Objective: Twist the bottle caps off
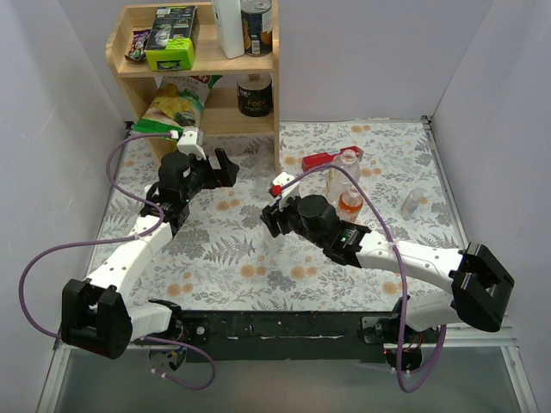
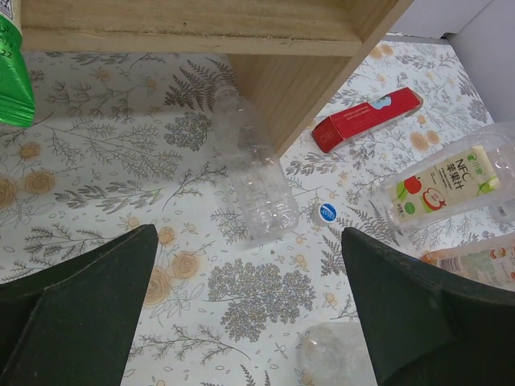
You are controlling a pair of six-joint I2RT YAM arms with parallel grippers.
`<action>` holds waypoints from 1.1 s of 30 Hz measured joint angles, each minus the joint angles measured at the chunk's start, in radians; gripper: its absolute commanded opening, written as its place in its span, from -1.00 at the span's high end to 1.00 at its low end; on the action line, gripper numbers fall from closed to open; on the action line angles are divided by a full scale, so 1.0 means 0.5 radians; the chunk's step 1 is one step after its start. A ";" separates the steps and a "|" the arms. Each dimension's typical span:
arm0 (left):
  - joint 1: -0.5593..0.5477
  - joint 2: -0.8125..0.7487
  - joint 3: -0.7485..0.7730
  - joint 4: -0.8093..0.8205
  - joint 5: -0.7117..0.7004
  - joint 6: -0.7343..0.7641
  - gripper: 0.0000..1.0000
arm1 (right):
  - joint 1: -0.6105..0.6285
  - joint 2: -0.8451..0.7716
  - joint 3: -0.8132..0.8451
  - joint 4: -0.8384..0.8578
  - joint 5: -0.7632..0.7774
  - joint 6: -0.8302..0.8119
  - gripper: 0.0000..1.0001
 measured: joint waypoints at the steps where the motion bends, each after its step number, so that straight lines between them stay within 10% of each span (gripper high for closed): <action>1: 0.000 0.000 0.000 0.000 0.000 -0.001 -0.96 | 0.000 0.000 0.001 -0.008 0.007 -0.001 -0.54; 16: 0.000 -0.005 0.000 -0.002 -0.031 -0.033 -0.96 | -0.050 -0.224 0.104 -0.148 -0.024 0.019 -0.82; 33: -0.010 -0.256 -0.031 0.092 -0.138 -0.081 -0.96 | -1.155 -1.002 0.095 -0.390 -0.086 0.175 -0.83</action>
